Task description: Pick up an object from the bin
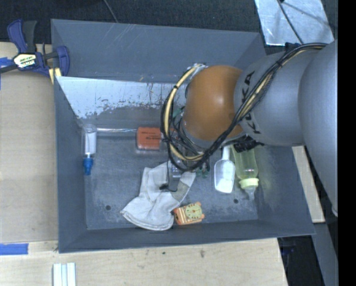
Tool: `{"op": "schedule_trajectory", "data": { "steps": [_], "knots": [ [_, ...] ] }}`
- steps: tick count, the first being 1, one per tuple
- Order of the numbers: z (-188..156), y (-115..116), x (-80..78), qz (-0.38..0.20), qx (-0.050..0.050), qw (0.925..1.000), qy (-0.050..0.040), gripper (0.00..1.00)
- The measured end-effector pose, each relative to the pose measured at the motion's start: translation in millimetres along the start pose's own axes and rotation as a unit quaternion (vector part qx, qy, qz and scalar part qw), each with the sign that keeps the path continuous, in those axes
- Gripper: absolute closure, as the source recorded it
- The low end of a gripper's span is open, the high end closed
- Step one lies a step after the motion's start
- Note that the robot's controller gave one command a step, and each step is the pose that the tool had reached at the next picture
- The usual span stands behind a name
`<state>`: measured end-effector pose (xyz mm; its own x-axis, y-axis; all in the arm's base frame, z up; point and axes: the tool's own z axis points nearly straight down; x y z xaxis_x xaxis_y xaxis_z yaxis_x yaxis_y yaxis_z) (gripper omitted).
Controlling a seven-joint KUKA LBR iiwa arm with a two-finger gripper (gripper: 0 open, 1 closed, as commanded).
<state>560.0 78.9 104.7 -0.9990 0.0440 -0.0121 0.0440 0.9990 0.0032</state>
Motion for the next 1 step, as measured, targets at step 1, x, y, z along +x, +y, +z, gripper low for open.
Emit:
{"op": "schedule_trajectory", "data": {
  "steps": [1],
  "knots": [
    [32.1, -23.3, 6.0, -0.064, 0.001, 0.9979, 0.0035, 1.00]
  ]
}}
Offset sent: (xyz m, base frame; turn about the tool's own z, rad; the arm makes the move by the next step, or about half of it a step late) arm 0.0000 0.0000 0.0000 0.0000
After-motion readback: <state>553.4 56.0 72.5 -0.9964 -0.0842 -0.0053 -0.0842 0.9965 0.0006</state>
